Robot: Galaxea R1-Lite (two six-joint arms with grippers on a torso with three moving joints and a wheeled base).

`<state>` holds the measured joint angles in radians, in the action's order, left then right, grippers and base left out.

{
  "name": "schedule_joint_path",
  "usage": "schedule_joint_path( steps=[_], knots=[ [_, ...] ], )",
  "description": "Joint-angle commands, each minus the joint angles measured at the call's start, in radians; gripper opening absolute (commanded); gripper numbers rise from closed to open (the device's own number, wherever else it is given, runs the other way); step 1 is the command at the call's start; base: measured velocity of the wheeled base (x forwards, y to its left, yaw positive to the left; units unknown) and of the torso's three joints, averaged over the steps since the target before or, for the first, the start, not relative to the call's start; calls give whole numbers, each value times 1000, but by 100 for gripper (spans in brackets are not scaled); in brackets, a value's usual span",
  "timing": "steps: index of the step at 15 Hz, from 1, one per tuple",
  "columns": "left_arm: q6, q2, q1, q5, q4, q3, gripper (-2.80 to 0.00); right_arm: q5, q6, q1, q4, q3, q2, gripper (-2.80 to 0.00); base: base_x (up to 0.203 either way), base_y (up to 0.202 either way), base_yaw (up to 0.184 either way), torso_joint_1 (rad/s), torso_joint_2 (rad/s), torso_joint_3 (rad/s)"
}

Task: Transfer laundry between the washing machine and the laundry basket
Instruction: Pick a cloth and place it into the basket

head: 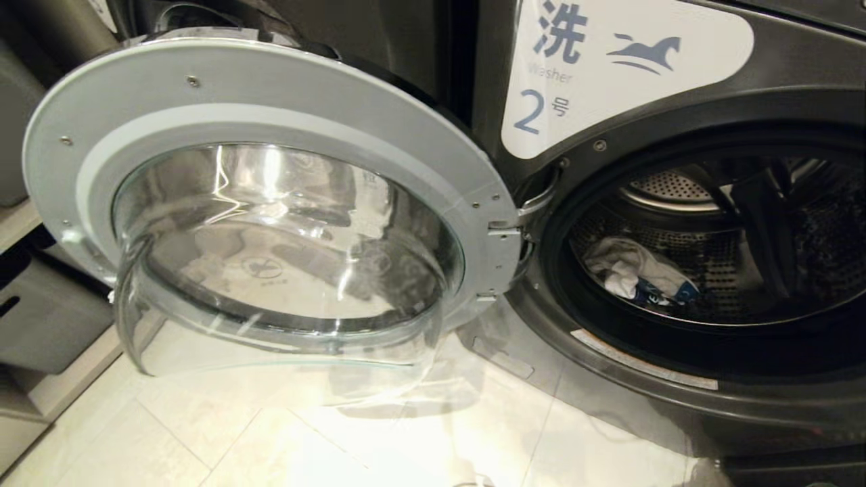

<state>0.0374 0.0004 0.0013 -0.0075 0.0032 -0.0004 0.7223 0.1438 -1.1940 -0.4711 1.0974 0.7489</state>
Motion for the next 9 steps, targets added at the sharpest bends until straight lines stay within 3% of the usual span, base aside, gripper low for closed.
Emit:
schedule_joint_path(
  steps=[1, 6, 8, 9],
  knots=[
    [1, 0, 0, 0, 0, 0, -280, 26, 3, 2, -17, -66, -9, 0, 0, 0, 0, 0, 0, 0],
    [0, 0, 0, 0, 0, 0, -280, 38, -10, 0, -68, -300, -47, 0, 0, 0, 0, 0, 0, 0],
    [0, 1, 0, 0, 0, -1, -280, 37, -81, -1, -60, -405, -32, 0, 0, 0, 0, 0, 0, 0],
    [-1, 1, 0, 0, 0, -1, -280, 37, -158, -1, -52, -450, -9, 0, 0, 0, 0, 0, 0, 0]
  ],
)
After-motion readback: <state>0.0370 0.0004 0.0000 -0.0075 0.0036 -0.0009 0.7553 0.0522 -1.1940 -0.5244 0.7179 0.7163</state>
